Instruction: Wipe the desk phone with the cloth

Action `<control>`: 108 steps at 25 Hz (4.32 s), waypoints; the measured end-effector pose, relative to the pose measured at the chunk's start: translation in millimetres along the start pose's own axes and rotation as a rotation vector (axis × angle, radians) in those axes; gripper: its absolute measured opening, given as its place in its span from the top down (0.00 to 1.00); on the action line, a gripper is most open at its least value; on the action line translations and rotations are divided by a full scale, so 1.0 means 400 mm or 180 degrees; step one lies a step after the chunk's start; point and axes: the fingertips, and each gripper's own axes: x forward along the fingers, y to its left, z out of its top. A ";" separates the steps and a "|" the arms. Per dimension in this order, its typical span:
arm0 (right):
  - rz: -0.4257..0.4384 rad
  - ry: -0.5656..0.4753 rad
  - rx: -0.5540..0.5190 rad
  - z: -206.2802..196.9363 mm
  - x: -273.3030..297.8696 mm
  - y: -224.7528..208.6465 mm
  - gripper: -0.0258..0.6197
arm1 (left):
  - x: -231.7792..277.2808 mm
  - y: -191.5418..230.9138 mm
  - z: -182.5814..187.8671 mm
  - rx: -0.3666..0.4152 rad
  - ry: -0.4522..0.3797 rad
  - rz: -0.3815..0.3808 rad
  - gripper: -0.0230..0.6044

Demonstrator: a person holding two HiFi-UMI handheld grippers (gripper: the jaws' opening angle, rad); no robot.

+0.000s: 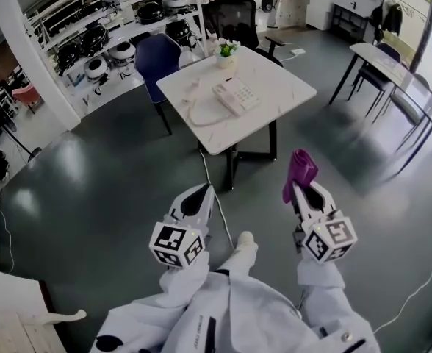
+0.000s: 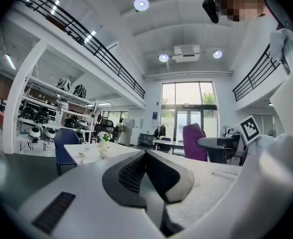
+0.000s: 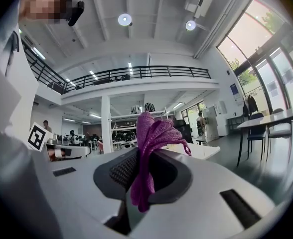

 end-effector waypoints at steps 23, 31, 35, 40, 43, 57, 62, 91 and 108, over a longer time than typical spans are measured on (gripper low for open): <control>0.0285 0.0327 0.0096 -0.037 0.601 -0.417 0.90 | 0.672 0.232 -0.067 -0.0323 0.0280 0.0007 0.97; 0.0401 0.0334 0.0094 -0.034 0.755 -0.490 0.90 | 0.796 0.325 -0.062 -0.0364 0.0250 0.0158 0.97; 0.0378 0.0341 0.0101 -0.033 0.792 -0.519 0.90 | 0.830 0.344 -0.052 -0.0353 0.0232 0.0160 0.97; 0.0410 0.0347 0.0104 -0.034 0.844 -0.547 0.90 | 0.848 0.380 -0.040 -0.0324 0.0204 0.0255 0.97; 0.0450 0.0356 0.0104 -0.035 0.885 -0.560 0.90 | 0.860 0.412 -0.047 -0.0340 0.0223 0.0353 0.97; 0.1006 0.0557 0.0122 -0.059 1.164 -0.673 0.90 | 1.017 0.544 -0.083 -0.0519 0.0356 0.0996 0.97; 0.1244 0.0689 0.0126 -0.071 1.261 -0.702 0.90 | 1.074 0.581 -0.091 -0.0641 0.0398 0.1202 0.97; 0.2546 0.1083 -0.0613 -0.176 1.668 -0.652 0.90 | 1.085 0.719 -0.160 -0.0997 0.0113 0.2538 0.97; 0.2842 0.1514 -0.1734 -0.339 1.731 -0.577 0.90 | 1.129 0.792 -0.251 -0.1295 0.0498 0.2305 0.97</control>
